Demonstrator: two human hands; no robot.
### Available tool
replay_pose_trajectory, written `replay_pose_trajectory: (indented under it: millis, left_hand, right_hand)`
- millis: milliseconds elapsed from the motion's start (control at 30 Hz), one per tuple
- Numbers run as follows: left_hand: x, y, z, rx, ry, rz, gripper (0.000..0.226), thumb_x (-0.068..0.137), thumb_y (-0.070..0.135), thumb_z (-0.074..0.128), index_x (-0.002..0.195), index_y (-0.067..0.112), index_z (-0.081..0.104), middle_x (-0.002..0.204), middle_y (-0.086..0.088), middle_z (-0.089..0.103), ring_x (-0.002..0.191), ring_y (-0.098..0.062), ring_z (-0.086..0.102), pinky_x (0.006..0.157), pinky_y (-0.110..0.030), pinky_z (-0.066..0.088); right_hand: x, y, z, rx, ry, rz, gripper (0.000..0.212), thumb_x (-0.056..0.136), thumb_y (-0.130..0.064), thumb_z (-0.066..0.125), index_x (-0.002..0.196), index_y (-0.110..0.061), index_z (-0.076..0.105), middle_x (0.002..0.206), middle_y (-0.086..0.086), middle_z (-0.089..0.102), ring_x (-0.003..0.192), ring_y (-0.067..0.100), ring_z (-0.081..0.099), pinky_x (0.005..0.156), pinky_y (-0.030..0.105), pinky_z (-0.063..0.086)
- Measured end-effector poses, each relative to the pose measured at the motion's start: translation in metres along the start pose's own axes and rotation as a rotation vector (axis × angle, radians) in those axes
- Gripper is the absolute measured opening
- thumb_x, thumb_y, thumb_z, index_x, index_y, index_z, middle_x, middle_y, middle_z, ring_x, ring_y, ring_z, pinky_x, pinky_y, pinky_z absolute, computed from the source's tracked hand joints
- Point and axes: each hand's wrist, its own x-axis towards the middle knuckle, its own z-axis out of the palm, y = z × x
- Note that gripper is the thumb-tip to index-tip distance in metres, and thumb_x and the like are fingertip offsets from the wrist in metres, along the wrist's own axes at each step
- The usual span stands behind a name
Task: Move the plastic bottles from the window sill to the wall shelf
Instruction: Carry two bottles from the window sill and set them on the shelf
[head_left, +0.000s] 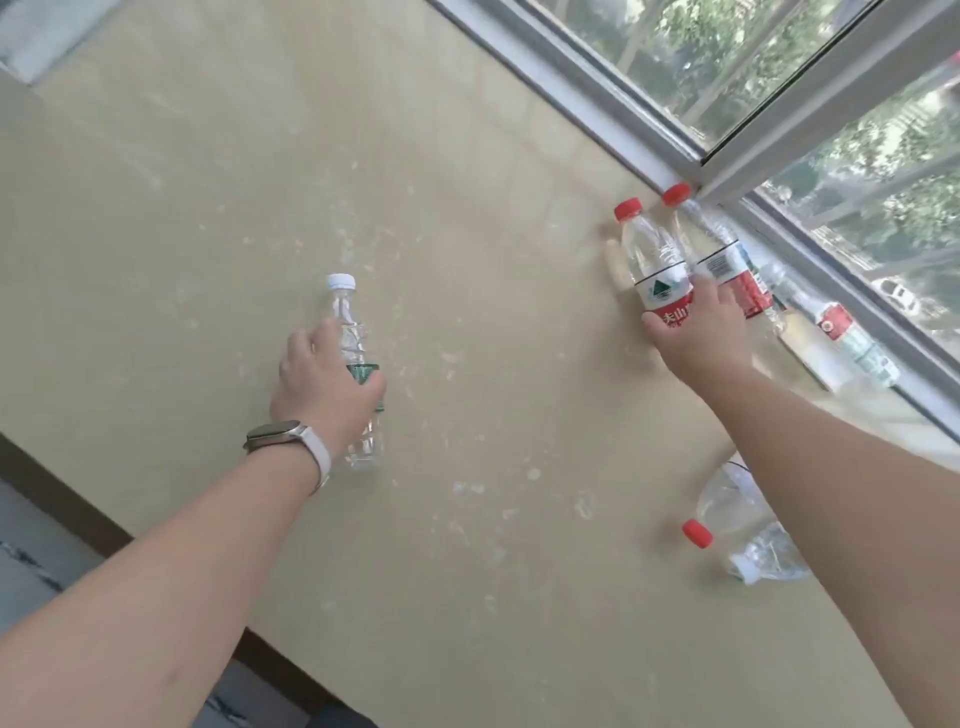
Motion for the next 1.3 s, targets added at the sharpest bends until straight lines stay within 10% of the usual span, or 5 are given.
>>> replay_pose_trajectory:
  millis: [600, 1300]
  left_hand:
    - [-0.015, 0.018, 0.013, -0.197, -0.01, -0.137, 0.076, 0.08, 0.047, 0.069, 0.141, 0.02, 0.033, 0.133, 0.0, 0.055, 0.103, -0.027, 0.059, 0.075, -0.033, 0.045]
    - [-0.116, 0.088, -0.086, -0.635, -0.003, 0.129, 0.08, 0.075, 0.043, 0.078, 0.142, 0.027, 0.036, 0.124, 0.006, 0.054, 0.108, -0.016, 0.059, 0.095, -0.036, 0.049]
  right_hand:
    - [0.015, -0.018, -0.001, 0.065, -0.099, 0.08, 0.055, 0.076, -0.054, 0.061, 0.114, -0.017, 0.043, 0.107, 0.006, 0.059, 0.088, 0.029, 0.061, 0.078, 0.047, 0.053]
    - [-0.175, -0.057, -0.128, 0.647, 0.03, -0.068, 0.053, 0.083, -0.017, 0.069, 0.127, -0.02, 0.041, 0.079, -0.017, 0.05, 0.049, -0.003, 0.051, 0.045, 0.005, 0.037]
